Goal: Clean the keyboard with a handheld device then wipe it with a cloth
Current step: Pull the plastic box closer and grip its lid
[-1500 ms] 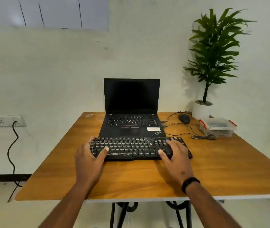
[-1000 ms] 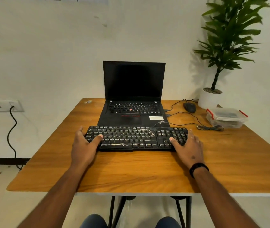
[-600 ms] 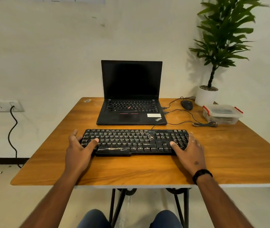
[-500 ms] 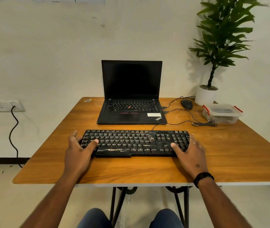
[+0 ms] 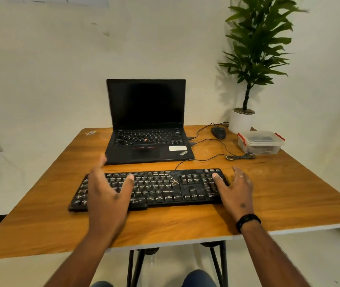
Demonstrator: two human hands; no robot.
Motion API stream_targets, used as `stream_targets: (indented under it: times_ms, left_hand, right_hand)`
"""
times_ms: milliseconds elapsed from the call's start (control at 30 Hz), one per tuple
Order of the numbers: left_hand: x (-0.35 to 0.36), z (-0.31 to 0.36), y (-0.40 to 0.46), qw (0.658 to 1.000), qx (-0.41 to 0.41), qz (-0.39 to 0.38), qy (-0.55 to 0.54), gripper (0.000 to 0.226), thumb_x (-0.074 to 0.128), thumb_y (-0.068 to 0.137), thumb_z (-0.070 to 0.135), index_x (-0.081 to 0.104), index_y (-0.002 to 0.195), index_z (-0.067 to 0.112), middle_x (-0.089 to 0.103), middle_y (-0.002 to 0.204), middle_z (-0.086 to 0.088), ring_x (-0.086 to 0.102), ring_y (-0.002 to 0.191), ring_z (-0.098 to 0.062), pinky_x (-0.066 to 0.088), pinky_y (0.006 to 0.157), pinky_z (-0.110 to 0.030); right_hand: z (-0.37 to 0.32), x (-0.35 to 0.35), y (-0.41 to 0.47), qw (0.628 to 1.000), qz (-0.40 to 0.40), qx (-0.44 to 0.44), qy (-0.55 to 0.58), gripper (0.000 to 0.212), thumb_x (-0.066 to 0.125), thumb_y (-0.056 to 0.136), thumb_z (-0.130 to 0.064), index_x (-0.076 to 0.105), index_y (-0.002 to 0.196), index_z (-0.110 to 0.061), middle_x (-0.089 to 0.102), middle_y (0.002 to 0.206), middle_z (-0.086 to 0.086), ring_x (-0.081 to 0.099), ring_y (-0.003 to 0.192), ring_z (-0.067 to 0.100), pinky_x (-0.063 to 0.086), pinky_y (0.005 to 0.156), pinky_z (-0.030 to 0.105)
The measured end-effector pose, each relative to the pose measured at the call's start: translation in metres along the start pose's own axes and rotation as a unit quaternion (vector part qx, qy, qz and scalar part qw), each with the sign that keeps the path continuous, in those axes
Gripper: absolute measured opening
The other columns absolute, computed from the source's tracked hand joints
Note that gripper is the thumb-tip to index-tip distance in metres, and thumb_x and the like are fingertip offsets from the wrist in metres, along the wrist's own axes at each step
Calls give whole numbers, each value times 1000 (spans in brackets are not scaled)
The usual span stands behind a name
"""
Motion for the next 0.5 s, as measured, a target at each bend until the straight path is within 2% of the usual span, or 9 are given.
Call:
stream_targets:
  times_ms: [133, 267, 333, 433, 467, 500]
  left_hand:
    - [68, 44, 10, 992, 8, -66, -106, 69, 72, 93, 23, 38, 152, 19, 52, 142, 4, 51, 129, -7, 41, 98, -17]
    - [149, 83, 24, 970, -36, -146, -191, 48, 70, 94, 24, 53, 139, 22, 65, 118, 9, 65, 99, 3, 52, 76, -11]
    - [194, 98, 32, 959, -54, -184, -207, 35, 70, 95, 26, 61, 128, 20, 70, 106, 6, 69, 89, -2, 56, 74, -16]
    - [266, 114, 44, 941, -100, -240, -217, 14, 72, 93, 23, 70, 106, 18, 75, 86, 0, 73, 82, -15, 61, 84, -41]
    - [287, 119, 47, 936, -108, -255, -217, 4, 73, 93, 21, 71, 96, 19, 75, 80, 0, 73, 78, -17, 61, 84, -44]
    - [304, 122, 49, 934, -113, -266, -208, 4, 73, 92, 20, 72, 89, 19, 74, 76, -1, 73, 75, -18, 61, 83, -45]
  right_hand:
    - [14, -22, 36, 998, 52, -2, 25, 69, 64, 91, -43, 38, 148, -14, 35, 153, 10, 25, 143, 26, 32, 111, 41]
    - [39, -47, 92, 992, 123, -10, 37, 60, 65, 90, -40, 48, 140, -12, 47, 144, 9, 37, 136, 28, 39, 108, 38]
    - [54, -61, 122, 987, 156, 4, 42, 58, 66, 91, -36, 50, 139, -9, 49, 143, 12, 43, 132, 31, 41, 108, 42]
    - [81, -86, 166, 975, 211, 40, 56, 54, 66, 91, -28, 51, 137, -5, 49, 141, 16, 46, 130, 31, 36, 107, 33]
    - [89, -93, 179, 971, 227, 45, 61, 52, 65, 92, -27, 51, 137, -4, 49, 141, 17, 47, 129, 31, 35, 106, 31]
    - [97, -98, 190, 968, 235, 51, 71, 53, 65, 93, -27, 50, 138, -4, 49, 142, 18, 47, 129, 31, 35, 106, 31]
Point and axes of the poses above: each hand's wrist, its own y-axis towards the middle knuckle, its own x-axis out of the palm, z = x × y, the point moved 7 cm from there along y, towards the middle knuckle
